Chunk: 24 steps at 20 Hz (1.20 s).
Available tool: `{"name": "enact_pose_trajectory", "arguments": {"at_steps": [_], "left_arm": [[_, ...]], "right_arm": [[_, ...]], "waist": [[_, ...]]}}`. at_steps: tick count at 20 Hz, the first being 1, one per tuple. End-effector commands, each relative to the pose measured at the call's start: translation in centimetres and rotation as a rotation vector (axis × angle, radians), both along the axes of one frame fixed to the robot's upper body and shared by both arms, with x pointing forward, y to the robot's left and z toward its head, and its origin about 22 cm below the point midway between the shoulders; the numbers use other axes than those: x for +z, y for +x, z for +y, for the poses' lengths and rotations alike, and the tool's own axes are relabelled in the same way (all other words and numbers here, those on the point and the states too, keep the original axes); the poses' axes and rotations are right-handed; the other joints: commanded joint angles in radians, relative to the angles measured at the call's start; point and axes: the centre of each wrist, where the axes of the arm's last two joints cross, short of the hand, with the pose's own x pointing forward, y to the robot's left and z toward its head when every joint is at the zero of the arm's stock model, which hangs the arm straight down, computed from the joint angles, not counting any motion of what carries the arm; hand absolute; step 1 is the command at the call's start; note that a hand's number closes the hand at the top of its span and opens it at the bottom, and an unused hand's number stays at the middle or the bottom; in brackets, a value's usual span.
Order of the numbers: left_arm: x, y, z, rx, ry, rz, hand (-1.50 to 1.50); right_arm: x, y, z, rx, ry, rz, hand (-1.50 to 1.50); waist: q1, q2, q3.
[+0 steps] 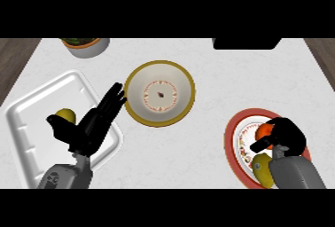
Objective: Pick the squash from the plate and place it in the bowl
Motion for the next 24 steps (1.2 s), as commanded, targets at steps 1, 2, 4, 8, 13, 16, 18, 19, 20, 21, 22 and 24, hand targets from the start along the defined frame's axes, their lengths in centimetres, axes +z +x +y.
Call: {"name": "enact_pose_trajectory", "arguments": {"at_steps": [1,2,4,8,13,16,18,19,20,21,22,24], "left_arm": [[0.4,-2.1,-0.4,-0.019,-0.003,0.007,0.0],[0.6,-1.2,0.4,-0.016,0.01,0.011,0.0],[0.2,-0.7,0.5,0.004,0.007,0.024,0.0],[-0.9,0.3,-0.5,0.001,-0.004,-0.003,0.0],[0.8,-0.1,0.0,0.002,-0.015,0.017,0.0],[-0.2,0.1,-1.3,-0.077,-0.001,0.004,0.0],[1.0,0.6,-2.8,-0.145,-0.003,-0.02,0.0],[1.2,0.6,-3.4,-0.16,-0.002,-0.019,0.0],[0.7,0.6,-3.3,-0.153,-0.003,-0.008,0.0],[0.9,0.6,-3.8,-0.161,-0.009,-0.014,0.0],[1.2,1.0,-4.0,-0.154,-0.009,-0.017,0.0],[0.8,0.6,-3.0,-0.131,-0.005,-0.006,0.0]], "right_arm": [[-1.6,1.7,-1.2,0.01,-0.026,0.001,1.5],[-2.0,1.2,0.0,0.016,-0.033,-0.007,1.5],[-2.5,1.4,-0.2,0.036,-0.043,-0.016,1.5],[-0.7,1.9,-0.7,0.054,-0.049,-0.012,1.5],[-1.0,0.3,8.3,0.218,-0.093,-0.024,1.5],[-0.3,-0.8,16.3,0.6,-0.088,-0.028,1.5],[0.7,-1.3,19.0,0.769,-0.117,-0.05,1.5],[1.1,-1.6,20.3,0.803,-0.146,-0.053,1.5],[1.1,-2.4,21.5,0.833,-0.176,-0.058,1.5],[0.9,-3.2,22.5,0.857,-0.202,-0.066,1.5],[1.9,-3.5,23.5,0.855,-0.21,-0.099,1.5],[2.8,-4.4,25.0,0.843,-0.228,-0.14,1.5]], "waist": [[0.007,0.002,0.002],[0.003,0.001,0.001],[0.003,0.002,0.001],[0.0,0.002,0.001],[0.007,-0.002,0.001],[0.095,0.012,0.0],[0.175,0.023,0.003],[0.176,0.02,0.003],[0.17,0.02,0.002],[0.167,0.017,0.002],[0.154,0.015,0.002],[0.153,0.008,0.002]]}}
